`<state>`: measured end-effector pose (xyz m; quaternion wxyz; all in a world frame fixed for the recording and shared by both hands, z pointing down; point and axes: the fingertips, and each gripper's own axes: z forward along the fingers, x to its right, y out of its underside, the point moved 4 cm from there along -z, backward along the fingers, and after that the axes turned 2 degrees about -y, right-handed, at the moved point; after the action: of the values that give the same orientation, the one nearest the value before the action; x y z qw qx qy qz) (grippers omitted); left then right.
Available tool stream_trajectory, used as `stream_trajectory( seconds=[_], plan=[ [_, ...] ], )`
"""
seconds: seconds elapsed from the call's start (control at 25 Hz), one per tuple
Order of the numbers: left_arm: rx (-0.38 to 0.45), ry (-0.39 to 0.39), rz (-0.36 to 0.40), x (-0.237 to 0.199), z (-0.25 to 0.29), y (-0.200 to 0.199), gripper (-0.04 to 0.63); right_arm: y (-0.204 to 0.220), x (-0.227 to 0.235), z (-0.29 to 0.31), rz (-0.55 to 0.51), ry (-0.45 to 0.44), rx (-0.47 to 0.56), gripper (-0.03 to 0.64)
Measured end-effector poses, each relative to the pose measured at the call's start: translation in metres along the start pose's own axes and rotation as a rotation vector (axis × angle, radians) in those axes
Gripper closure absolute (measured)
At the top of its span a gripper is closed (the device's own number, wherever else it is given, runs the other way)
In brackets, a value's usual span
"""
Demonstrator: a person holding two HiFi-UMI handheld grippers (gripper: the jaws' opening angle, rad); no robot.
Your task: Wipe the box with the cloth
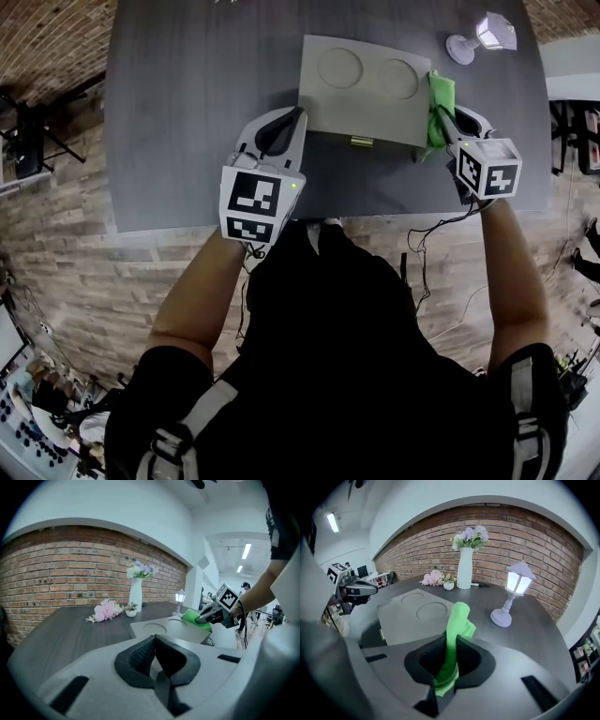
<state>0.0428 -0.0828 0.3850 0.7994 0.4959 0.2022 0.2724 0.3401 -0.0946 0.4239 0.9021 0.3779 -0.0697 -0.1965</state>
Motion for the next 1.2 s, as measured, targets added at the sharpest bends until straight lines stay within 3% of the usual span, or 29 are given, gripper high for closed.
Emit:
stream_trajectory(
  seconds=[0.76, 1.2],
  plan=[
    [0.056, 0.046, 0.004, -0.034, -0.01, -0.015, 0.586, 0.036, -0.054, -0.036, 0.084, -0.023, -0.104, 0.578],
    [0.086, 0.067, -0.014, -0.053, -0.008, -0.023, 0.588, 0.03, -0.078, -0.053, 0.146, -0.017, -0.124, 0.578]
  ],
)
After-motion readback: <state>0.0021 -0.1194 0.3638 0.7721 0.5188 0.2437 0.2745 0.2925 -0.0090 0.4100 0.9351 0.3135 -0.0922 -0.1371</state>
